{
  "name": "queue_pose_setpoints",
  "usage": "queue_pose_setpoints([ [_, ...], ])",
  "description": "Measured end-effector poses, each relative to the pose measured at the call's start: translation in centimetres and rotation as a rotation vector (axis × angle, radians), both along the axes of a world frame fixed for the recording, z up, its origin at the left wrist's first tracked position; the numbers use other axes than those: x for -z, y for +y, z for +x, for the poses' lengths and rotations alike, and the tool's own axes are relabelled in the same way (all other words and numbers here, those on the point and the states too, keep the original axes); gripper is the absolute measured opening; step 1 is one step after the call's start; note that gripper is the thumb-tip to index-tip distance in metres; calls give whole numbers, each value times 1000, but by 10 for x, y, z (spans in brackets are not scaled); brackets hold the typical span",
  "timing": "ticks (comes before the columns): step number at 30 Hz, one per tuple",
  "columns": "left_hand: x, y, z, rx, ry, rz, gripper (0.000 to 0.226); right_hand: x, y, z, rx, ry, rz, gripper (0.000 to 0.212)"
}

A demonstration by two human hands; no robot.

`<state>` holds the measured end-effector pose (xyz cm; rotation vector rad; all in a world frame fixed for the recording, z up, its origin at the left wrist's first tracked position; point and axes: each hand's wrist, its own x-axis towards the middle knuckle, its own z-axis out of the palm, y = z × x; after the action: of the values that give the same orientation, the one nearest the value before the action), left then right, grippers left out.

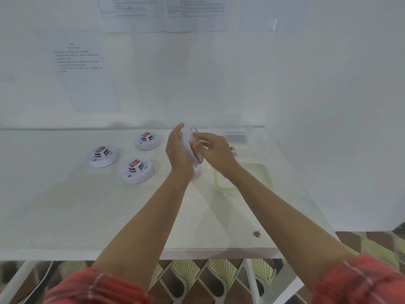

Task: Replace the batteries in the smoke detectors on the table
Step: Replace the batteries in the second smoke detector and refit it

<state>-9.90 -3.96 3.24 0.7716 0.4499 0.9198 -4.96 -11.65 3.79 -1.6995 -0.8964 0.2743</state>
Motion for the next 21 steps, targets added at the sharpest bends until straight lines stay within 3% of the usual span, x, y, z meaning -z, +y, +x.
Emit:
queue_pose_setpoints([
  [3, -3, -1, 1, -31, 151, 307, 27, -17, 0, 5, -150, 486, 21, 19],
  [5, -5, -4, 3, 38, 206, 376, 37, -18, 4, 10, -170, 579, 59, 20],
  [8, -10, 6, 6, 67, 266, 300, 42, -8, 15, 18, -114, 650, 141, 43],
  [11, -12, 23, 4, 58, 393, 234, 44, 4, 21, 29, -127, 843, 271, 35],
  [13, -6, 35, -1, 134, 464, 133, 32, 13, 28, 39, -160, 986, 375, 38],
  [15, 2, 45, -5, 267, 433, 18, 20, 18, 39, 44, -171, 1048, 429, 42],
  [17, 10, 56, -4, 312, 329, -25, 24, 20, 51, 47, -169, 1034, 439, 30],
  [19, 14, 71, 1, 327, 243, -38, 26, 21, 63, 53, -158, 967, 390, 22],
  [21, 15, 85, 7, 341, 203, -37, 25, 22, 75, 61, -174, 850, 296, 33],
])
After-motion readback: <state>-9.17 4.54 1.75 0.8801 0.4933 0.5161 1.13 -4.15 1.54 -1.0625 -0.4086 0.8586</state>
